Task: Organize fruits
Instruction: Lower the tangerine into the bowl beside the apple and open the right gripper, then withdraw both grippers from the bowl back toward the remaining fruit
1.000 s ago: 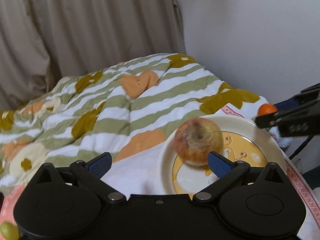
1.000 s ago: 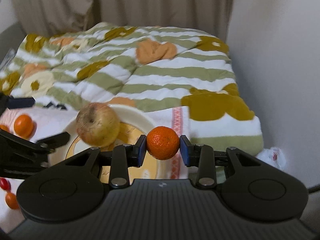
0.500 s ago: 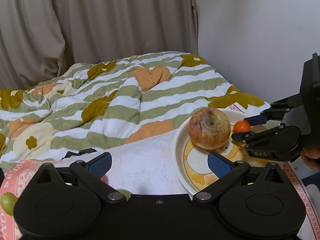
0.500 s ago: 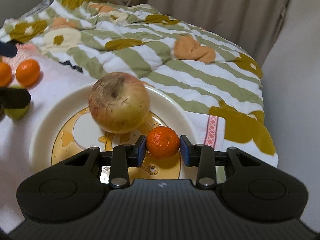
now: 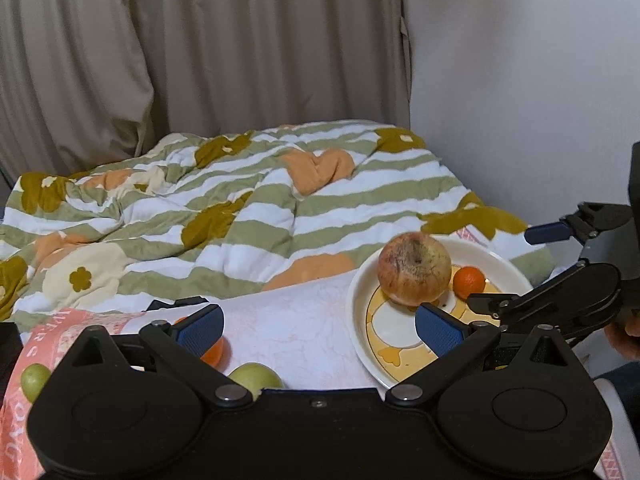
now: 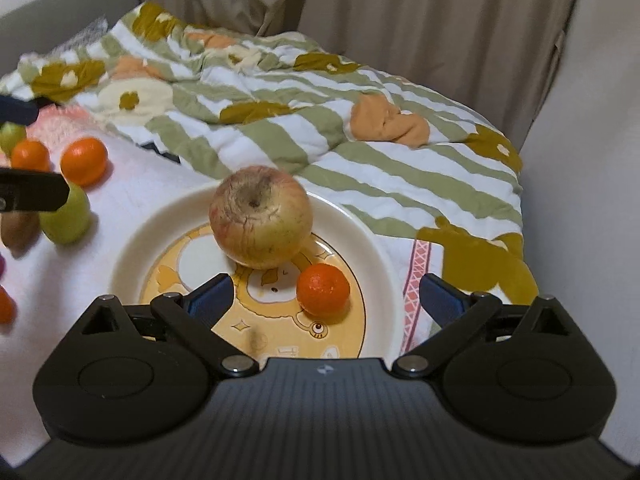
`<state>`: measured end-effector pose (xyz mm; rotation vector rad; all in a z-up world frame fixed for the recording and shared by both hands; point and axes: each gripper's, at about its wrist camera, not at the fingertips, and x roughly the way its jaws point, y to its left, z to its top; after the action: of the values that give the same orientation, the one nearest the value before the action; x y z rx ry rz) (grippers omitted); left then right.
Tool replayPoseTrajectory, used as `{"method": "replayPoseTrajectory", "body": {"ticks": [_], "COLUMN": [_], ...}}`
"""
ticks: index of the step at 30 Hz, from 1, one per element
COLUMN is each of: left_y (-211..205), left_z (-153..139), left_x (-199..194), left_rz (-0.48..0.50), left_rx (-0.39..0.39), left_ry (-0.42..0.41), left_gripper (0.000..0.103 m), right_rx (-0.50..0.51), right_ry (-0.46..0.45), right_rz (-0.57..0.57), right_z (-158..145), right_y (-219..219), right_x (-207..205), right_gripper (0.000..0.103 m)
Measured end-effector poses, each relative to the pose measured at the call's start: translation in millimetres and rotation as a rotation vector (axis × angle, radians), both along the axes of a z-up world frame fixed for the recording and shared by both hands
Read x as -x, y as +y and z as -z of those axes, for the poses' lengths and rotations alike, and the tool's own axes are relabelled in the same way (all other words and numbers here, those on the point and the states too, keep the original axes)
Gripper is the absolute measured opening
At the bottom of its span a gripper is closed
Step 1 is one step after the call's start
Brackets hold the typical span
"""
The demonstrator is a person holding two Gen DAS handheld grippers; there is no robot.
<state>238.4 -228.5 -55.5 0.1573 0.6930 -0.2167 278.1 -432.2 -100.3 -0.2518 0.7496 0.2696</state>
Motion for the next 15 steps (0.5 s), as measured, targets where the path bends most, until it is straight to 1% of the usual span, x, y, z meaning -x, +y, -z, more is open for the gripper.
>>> {"method": "replayPoseTrajectory", "body": {"ticks": [4,9,15], "left_y": [2,10,29], "left_z": [-17,-39,-58], "left_x": [16,46,88], "left_rz": [-0.026,-0.074,-0.149], "left_rx": [0.019,0.041,0.044], "left_ry": [-0.025,-0.074,-0.122], "left_gripper": [0.103,0.103,0.103], "right_rx": [-0.012,-0.086,-0.148], "right_ry": [-0.009,0.025,0.021], "right_rz": [0.02,0.012,0.003], "right_z": [-24,-53,-78], "right_y": [-2,0,8], "right_x": [16,41,70], "right_gripper": [0.103,0.103,0.103]}}
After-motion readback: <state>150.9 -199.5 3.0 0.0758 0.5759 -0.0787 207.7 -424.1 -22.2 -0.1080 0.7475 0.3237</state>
